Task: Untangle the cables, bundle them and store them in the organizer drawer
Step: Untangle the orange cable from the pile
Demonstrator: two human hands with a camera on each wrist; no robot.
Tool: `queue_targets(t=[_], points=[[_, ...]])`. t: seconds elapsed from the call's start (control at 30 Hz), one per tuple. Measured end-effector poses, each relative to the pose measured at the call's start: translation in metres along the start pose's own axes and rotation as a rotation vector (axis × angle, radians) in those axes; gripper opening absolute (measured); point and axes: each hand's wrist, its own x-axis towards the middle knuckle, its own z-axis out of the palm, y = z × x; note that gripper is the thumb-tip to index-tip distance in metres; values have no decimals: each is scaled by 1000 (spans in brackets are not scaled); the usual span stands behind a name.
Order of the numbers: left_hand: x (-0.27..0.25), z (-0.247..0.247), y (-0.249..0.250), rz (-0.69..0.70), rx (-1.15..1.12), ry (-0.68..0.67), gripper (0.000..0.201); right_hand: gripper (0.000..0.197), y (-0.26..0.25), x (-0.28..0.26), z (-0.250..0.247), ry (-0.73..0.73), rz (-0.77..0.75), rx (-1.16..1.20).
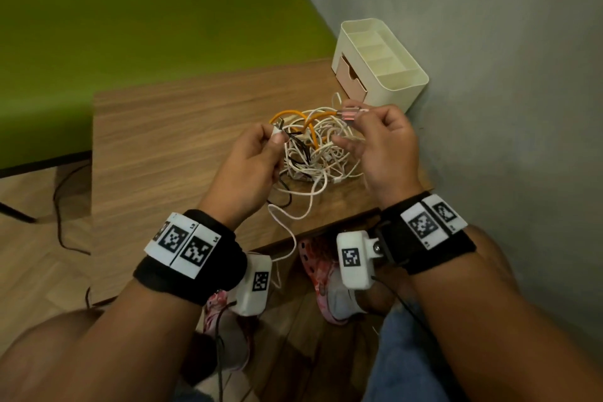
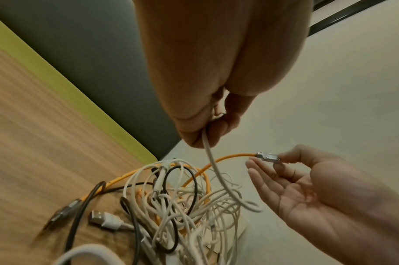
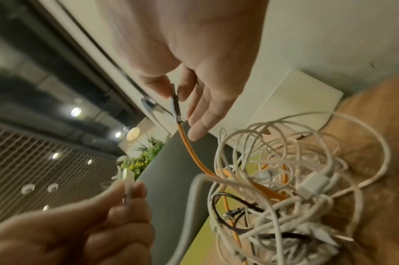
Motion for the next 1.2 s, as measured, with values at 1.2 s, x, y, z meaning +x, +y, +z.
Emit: queue_targets(t=[1.2], points=[[-1, 52, 25, 284, 4, 62, 20, 13, -27, -24, -12, -204, -202, -154]])
